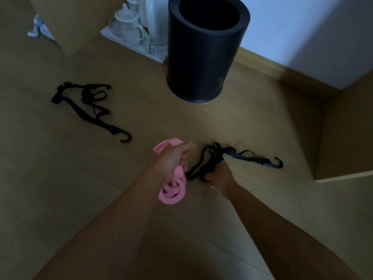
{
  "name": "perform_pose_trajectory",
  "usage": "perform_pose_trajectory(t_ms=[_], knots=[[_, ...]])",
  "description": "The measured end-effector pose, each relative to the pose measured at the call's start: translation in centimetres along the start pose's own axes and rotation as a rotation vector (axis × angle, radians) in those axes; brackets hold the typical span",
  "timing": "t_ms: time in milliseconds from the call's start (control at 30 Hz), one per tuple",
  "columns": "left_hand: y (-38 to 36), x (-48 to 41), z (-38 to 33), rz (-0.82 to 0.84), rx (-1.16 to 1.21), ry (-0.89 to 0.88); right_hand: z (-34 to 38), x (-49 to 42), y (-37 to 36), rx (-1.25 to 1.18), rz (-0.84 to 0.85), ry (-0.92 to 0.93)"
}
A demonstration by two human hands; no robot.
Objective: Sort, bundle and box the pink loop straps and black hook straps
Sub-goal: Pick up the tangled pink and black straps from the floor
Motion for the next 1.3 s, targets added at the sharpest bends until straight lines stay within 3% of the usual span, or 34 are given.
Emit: perform_pose_trajectory(t_ms=[300,467,567,667,767,900,1033,1233,1300], knots=[[2.3,0.2,1.3,-0.237,-0.094,-0.031,4.4,2.6,0.0,-0.814,0.324,0.15],[2.4,0.6,1.5,-0.105,-0.089,0.113,7.4,4.9,-0.5,-1.03,0.545,0.244],[1.7,0.9,1.2,-0.085,0.025,0.091,8.1,5.2,-0.6,-1.109,0.621,0.281],[2.1,1.1,-0.2,-0.163,0.15,-0.016,8.1,5.5,-0.6,-1.049,0.589,0.249],[3.3,2.0,-1.9,-0.186,0.22,-0.058,7.2,5.7,0.3,-0.989,0.423,0.194],[4.9,3.0,-3.7,-0.277,0.343,-0.255,5.8,5.4,1.2,-0.889,0.293,0.18],[6.2,3.1,-3.9,-0.299,0.593,-0.32,5.7,5.2,2.8,-1.05,0.259,0.244],[6.9,1.4,-2.7,-0.427,0.685,-0.309,8.5,6.5,3.9,-1.256,0.272,0.393],[6.7,1.2,-2.7,-0.39,0.653,-0.308,9.2,7.1,4.1,-1.281,0.256,0.399]])
Point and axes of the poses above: each hand's wrist, its own x-axis away from the middle knuckle, its own y-axis out of the back of the hand, z = x × y, the point moved 5 cm from there along -x, towards the middle knuckle, and after that the axes turned 12 degrees about z, right-handed, at the moved point
